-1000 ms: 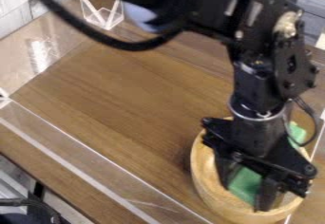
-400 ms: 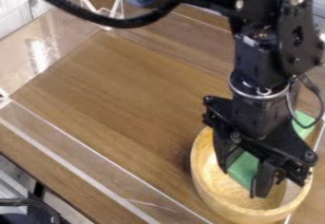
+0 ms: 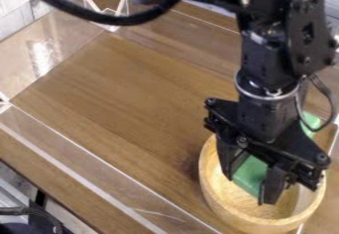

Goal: Put the green block in the brown bowl

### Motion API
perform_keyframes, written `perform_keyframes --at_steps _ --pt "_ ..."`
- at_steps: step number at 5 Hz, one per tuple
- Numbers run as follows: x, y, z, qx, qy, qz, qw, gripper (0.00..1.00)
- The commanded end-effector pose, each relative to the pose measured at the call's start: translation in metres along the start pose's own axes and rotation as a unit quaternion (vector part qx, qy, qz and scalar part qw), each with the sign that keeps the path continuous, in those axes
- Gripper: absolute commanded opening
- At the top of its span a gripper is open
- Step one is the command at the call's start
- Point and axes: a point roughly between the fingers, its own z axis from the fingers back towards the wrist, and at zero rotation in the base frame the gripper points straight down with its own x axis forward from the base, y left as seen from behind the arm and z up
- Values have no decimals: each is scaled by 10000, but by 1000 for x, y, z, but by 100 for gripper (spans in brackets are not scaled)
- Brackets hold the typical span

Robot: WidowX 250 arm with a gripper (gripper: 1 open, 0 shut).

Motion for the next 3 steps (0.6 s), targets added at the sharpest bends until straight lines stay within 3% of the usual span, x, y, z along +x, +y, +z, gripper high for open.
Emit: perform_keyframes --at_steps 1,2,3 --pt "18 -12 13 -74 -380 426 9983 0" --pt "28 -11 4 -185 -487 830 9952 0" --pt "27 -12 -10 -244 -559 888 9942 0"
